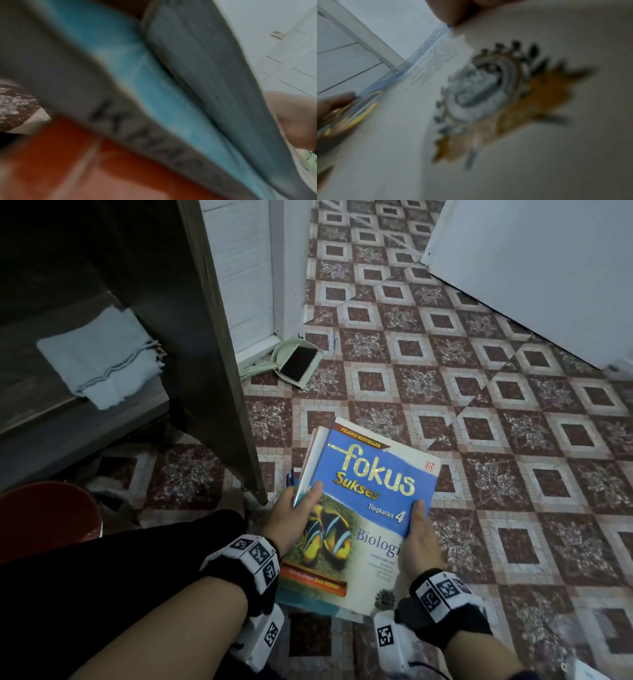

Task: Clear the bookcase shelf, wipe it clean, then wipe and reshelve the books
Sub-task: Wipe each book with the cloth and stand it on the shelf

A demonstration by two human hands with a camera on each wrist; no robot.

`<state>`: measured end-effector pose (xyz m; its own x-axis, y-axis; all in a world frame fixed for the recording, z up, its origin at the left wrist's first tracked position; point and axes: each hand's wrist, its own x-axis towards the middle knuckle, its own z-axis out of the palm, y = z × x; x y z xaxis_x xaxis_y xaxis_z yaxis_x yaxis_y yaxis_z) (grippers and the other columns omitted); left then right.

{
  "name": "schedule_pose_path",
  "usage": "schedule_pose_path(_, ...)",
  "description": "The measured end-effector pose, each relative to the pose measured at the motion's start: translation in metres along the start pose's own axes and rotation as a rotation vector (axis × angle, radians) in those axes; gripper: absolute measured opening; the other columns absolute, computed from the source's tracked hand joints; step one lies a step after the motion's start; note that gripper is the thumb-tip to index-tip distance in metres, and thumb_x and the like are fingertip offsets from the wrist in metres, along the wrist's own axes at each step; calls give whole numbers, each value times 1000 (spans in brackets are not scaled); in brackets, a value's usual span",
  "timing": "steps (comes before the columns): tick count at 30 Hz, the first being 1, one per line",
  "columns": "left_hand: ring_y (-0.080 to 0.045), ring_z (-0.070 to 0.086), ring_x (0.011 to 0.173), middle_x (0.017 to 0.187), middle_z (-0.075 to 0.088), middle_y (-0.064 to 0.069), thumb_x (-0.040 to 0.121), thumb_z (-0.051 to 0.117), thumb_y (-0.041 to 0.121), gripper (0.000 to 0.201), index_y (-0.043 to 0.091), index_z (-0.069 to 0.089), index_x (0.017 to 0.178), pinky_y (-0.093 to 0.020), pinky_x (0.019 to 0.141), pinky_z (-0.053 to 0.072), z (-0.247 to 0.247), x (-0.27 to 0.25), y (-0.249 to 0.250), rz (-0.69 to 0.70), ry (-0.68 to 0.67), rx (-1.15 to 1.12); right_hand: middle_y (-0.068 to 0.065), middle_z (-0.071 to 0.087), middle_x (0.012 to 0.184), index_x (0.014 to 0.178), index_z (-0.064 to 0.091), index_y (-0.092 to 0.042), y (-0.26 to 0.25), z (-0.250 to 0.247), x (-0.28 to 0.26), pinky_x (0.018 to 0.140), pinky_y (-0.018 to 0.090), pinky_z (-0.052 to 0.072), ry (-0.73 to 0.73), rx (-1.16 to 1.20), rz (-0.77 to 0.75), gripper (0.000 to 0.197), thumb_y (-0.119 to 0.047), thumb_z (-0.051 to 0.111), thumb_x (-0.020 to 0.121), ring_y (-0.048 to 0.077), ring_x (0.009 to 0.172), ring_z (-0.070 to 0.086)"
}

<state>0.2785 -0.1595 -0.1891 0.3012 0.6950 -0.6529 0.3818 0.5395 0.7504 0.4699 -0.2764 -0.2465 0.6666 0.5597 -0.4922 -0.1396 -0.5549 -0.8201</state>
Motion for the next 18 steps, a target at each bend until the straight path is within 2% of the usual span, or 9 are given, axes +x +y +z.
schedule_pose_path(3, -24, 39, 134, 147, 44, -7, 95, 40, 59, 64, 15, 43, 141, -33, 106, 29, 1, -2, 2, 85, 101, 17, 6, 68, 111, 127, 54, -18, -17, 4, -14, 57, 17, 50, 6, 94, -112, 64, -66, 30, 93, 15, 78, 68)
schedule_pose_path(5, -25, 52, 119, 126, 58, -12, 95, 35, 59, 60, 12, 57, 125, -33, 98, 35, 0, -9, 12, 172, 134, 2, 5, 71, 107, 122, 58, -19, -34, 5, -25, 62, 20, 53, 77, 184, -203, 58, -62, 28, 95, 14, 80, 70)
schedule_pose_path(7, -14, 59, 94, 98, 63, -7, 89, 30, 66, 59, 17, 62, 101, -31, 86, 40, -2, -17, 25, 281, 145, -12, 3, 72, 106, 121, 58, -17, -55, 0, -35, 69, 27, 56, 97, 288, -285, 55, -57, 28, 98, 11, 83, 70)
schedule_pose_path(8, -4, 56, 87, 92, 61, 2, 86, 30, 67, 54, 23, 60, 95, -26, 83, 39, -3, -22, 35, 336, 145, -25, 3, 72, 106, 122, 58, -15, -69, -3, -42, 68, 26, 56, 91, 332, -328, 53, -53, 28, 100, 11, 85, 71)
schedule_pose_path(10, 3, 54, 93, 102, 61, 13, 86, 29, 67, 54, 27, 60, 106, -21, 89, 37, -6, -32, 57, 410, 131, -42, 4, 70, 112, 127, 55, -14, -99, -9, -55, 67, 23, 55, 83, 364, -427, 52, -49, 26, 102, 12, 89, 70)
schedule_pose_path(11, 3, 55, 97, 105, 62, 15, 85, 29, 68, 57, 27, 59, 110, -22, 91, 37, -10, -38, 70, 448, 126, -37, 5, 69, 112, 128, 54, -11, -115, -12, -63, 63, 17, 53, 106, 355, -465, 52, -45, 24, 103, 5, 85, 70)
schedule_pose_path(14, -4, 59, 87, 94, 64, 7, 82, 27, 73, 63, 24, 59, 105, -25, 81, 44, -25, -63, 112, 630, 138, -5, 5, 64, 112, 131, 51, -2, -168, -21, -92, 59, 5, 46, 107, 338, -664, 54, -36, 18, 104, -13, 76, 64)
schedule_pose_path(16, -2, 53, 76, 84, 58, 7, 81, 27, 72, 59, 23, 58, 96, -18, 70, 40, -40, -87, 138, 741, 177, -26, 2, 66, 116, 131, 51, -3, -196, -22, -106, 65, 6, 48, 117, 349, -782, 55, -37, 18, 103, -11, 86, 65)
schedule_pose_path(18, 7, 49, 74, 87, 55, 13, 81, 29, 70, 49, 31, 56, 93, -11, 70, 38, -56, -113, 157, 832, 217, -65, -6, 69, 114, 129, 53, -6, -224, -19, -124, 74, 11, 52, 108, 388, -896, 53, -38, 19, 102, -4, 94, 66)
